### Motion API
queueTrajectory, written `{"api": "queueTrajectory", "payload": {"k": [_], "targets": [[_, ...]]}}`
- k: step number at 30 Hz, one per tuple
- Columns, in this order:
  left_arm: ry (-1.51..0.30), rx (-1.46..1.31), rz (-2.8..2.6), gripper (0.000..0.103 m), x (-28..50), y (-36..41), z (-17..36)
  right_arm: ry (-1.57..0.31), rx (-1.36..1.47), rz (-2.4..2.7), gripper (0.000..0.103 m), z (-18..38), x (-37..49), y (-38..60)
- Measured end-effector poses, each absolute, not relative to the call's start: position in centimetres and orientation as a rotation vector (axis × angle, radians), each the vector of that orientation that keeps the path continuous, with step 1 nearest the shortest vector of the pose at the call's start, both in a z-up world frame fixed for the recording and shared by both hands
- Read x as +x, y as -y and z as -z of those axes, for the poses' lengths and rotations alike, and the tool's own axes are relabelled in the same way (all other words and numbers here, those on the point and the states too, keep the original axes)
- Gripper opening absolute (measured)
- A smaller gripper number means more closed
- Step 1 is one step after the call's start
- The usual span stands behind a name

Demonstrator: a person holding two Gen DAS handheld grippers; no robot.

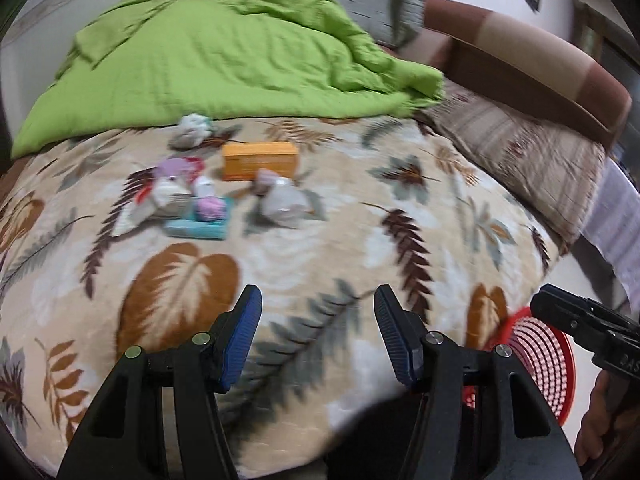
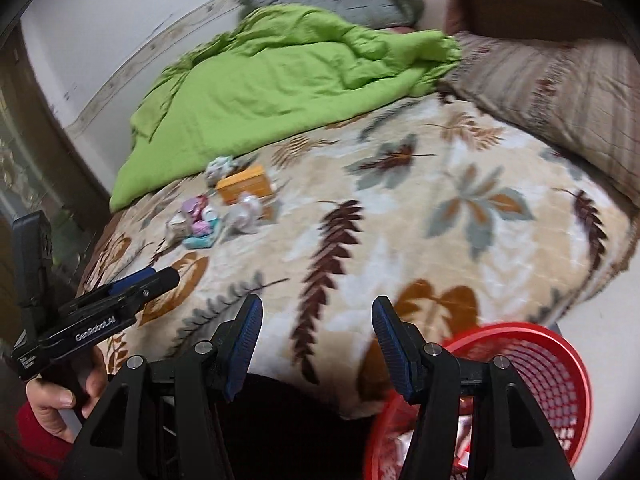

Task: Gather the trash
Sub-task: 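Move both open tools back over the remaining trash on the bed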

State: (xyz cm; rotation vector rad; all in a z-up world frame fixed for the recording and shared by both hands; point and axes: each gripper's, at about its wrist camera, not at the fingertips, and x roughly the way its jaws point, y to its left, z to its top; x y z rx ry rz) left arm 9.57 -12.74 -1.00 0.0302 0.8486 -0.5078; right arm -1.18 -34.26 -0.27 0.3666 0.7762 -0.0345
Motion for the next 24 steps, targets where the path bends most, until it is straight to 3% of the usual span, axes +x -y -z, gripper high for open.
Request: {"api": "queueTrajectory", "payload": {"k": [24], "targets": [[-0.851,-0.072,0.351,0.058,18.3,0.7,1.9,-0.876,0.344,-0.125,0.062,1.7,11.3,28.5]]}}
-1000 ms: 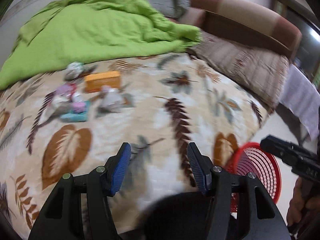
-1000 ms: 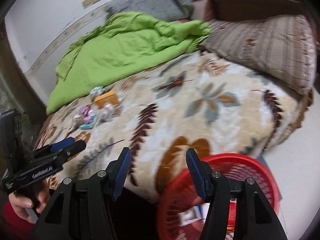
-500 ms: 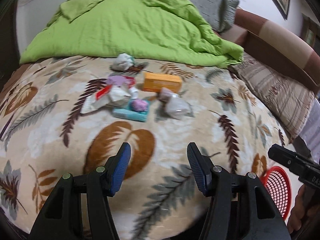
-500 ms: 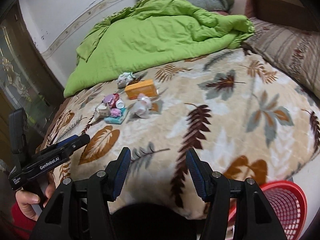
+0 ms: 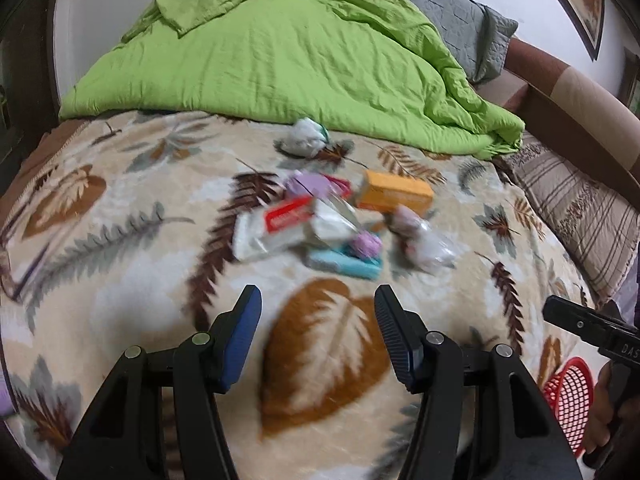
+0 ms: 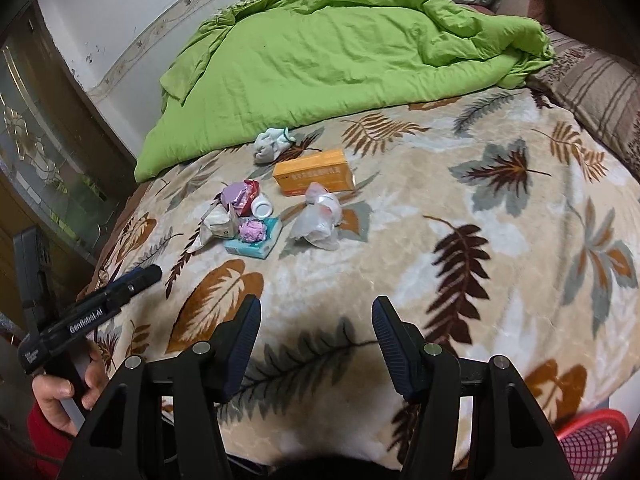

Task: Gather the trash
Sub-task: 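Grasp the white-and-red packet with the left tool while the right grasps the plastic bag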

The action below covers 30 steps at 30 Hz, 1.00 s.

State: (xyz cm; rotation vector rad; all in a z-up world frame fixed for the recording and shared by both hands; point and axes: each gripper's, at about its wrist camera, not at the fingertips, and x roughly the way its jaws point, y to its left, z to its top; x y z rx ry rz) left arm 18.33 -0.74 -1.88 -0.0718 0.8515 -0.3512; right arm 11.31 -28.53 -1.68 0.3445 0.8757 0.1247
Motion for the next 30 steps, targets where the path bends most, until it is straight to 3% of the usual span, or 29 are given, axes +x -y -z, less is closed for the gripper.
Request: {"api": "queueTrajectory", "payload": {"k": [10,22,30], "targets": [[-0.898,-0.192,0.401,0.058,26.8,-3.3,4.9,-0.912,0.366,-0.137,0.062,2.7,17.7,27.8],[-0.956,-0.260,0.523,0.063,34.9,-0.9,7.8,-0.981,0.413,-0.077,0.062,7.0,26.1,28.2],[-1.022,-0.233,0.723,0.064,30.6,-0.4,9.2,-1.039,0.468,-0.112,0.058,9.7,27.2,28.8]]}}
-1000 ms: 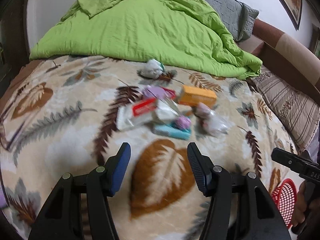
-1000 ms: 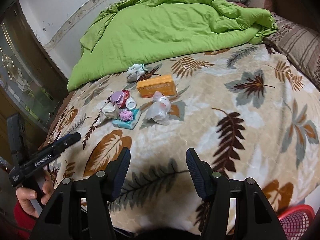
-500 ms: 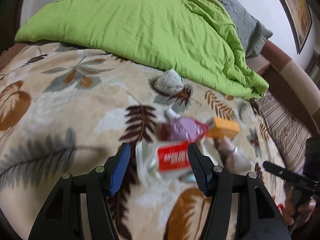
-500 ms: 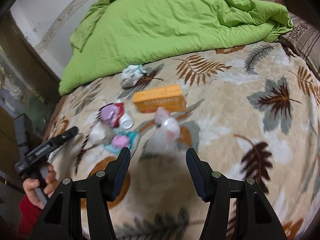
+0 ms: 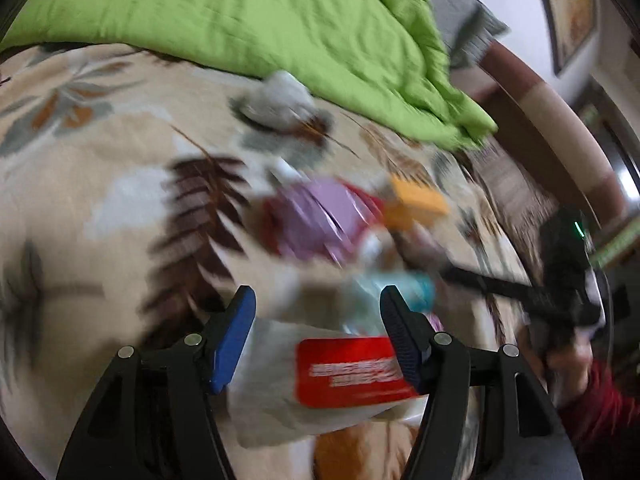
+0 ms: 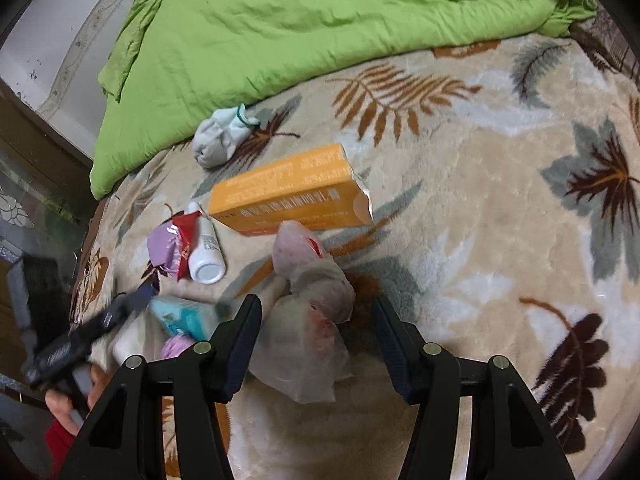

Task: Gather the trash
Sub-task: 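Grasp the white-and-red packet with the left tool while the right grasps the plastic bag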

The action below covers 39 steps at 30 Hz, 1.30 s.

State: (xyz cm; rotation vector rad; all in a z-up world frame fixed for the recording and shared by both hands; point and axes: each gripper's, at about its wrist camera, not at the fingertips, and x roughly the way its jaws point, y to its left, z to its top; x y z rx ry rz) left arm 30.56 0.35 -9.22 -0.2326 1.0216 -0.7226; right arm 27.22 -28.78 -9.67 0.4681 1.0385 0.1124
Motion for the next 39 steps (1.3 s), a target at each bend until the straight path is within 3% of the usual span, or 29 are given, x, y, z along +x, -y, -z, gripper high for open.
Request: {"api": "queueTrajectory", "payload": {"k": [15,16,17,22,29,39], "targets": [[-0.963,-0.169,0.755,0.071,20.0,-0.2,6.1,-1.026,0.445,-0.111,0.056,9.8,28.6,28.5],[-0.957,-0.144,0.756,0.071,19.7,0.0,5.7,-1.036,0.442,-0.116,0.055,10.0,28.9,28.3],[-0.943,-0.116,0.757,0.071,19.4,0.2,5.4,-1.043,0.441,-0.121,0.044,10.3,29.0,28.3],[-0.892,0.103,0.772,0.072,17.5,2.3,4.9,-1.031,0.461,-0.142,0.035,10.2,27.9,28.6],[-0.823,0.450,0.773,0.073,15.5,4.1,5.7,-0.990,0.484,-0.179,0.035,8.5,24.8,29.0],[-0.714,0.641,0.664,0.073,17.0,7.2,7.8,-0.940,0.515,-0.217,0.035,6.7,21.1,28.1]]}}
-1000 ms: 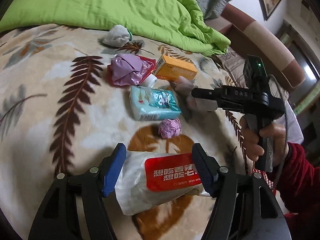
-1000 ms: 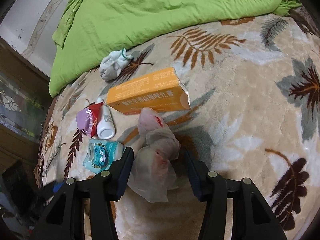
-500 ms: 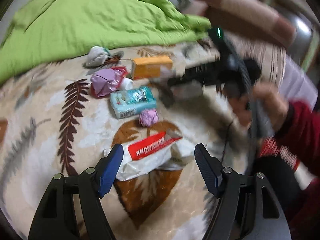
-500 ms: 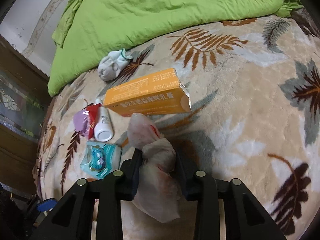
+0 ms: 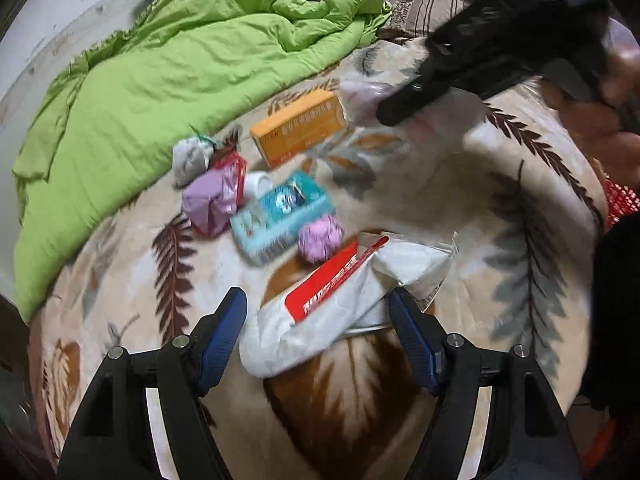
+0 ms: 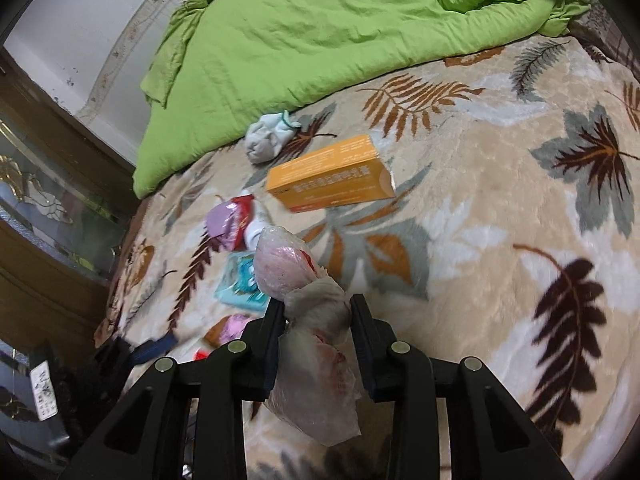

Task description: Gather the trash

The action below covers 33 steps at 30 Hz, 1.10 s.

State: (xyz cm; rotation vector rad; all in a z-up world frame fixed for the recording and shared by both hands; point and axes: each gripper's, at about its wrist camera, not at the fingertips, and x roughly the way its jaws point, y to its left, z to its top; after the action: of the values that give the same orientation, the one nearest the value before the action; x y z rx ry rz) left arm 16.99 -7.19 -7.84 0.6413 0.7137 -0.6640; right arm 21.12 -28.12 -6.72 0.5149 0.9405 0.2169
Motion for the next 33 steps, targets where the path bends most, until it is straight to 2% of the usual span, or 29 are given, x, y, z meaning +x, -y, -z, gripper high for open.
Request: {"api": "queueTrajectory", "payload": {"k": [6,8,9,10,19,28,33], "targets": [[-0.682,0.662,0.624,0.071,17.3,8.2,8.1,-0.949,0.531,-0.226,0.035,7.2,18.5,27.8],[-0.689,0.643,0.616,0.057,17.4,8.3,8.3,-0.936,0.550,-0.221,0.035,7.1,17.7,28.0],[-0.708,0.634,0.617,0.032,17.4,8.4,8.6,-0.926,0.562,-0.218,0.035,7.0,17.4,28.2],[-0.712,0.649,0.589,0.029,17.4,8.6,9.1,-0.916,0.568,-0.211,0.035,6.9,17.2,28.3],[-0.652,0.642,0.546,0.018,15.1,7.6,7.1,-0.880,0.580,-0.203,0.035,6.3,15.2,28.4],[-0.715,0.286,0.566,0.017,15.5,4.8,3.1,-0.825,0.543,-0.195,0.035,5.3,13.2,27.6],[-0.685,0.156,0.424,0.017,14.0,5.2,2.3,-0.752,0.509,-0.179,0.035,4.5,12.0,27.2]]}}
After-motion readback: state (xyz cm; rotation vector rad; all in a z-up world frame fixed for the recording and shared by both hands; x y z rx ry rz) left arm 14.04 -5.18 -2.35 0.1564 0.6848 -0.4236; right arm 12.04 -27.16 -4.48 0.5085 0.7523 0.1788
